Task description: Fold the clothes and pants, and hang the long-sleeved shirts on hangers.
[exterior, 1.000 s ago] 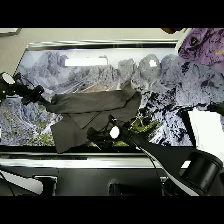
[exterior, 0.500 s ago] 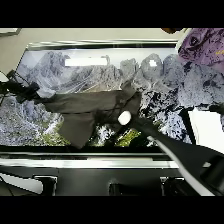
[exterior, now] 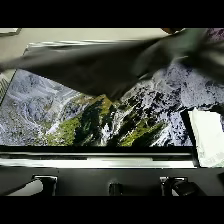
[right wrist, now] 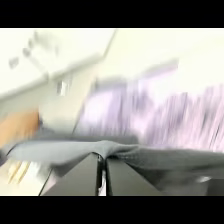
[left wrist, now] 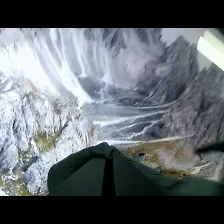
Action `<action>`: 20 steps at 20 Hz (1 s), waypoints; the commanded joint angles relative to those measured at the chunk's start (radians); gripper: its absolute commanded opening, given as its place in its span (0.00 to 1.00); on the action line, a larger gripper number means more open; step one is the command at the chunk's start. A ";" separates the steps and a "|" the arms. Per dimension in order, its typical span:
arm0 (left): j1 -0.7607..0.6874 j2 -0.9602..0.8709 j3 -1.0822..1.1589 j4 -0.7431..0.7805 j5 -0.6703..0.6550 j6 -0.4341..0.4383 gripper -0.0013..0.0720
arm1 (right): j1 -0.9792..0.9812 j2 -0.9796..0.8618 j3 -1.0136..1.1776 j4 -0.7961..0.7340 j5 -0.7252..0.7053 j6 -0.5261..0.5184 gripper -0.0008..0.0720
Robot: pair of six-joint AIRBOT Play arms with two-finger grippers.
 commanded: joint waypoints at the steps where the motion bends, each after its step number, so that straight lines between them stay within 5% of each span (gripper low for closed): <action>1: 0.028 0.228 0.009 0.049 0.050 0.003 0.04 | -0.049 0.184 0.142 -0.249 0.074 0.027 0.06; 6: 0.027 0.389 0.009 0.109 0.216 -0.050 0.04 | -0.049 0.186 0.148 -0.336 0.149 0.062 0.06; 12: -0.040 0.219 -0.092 0.080 0.171 -0.047 0.04 | -0.049 -0.224 0.148 -0.336 0.293 0.057 0.06; 20: -0.187 -0.425 -0.245 0.121 0.292 -0.050 0.04 | -0.048 -0.953 0.148 -0.043 -0.107 0.145 0.06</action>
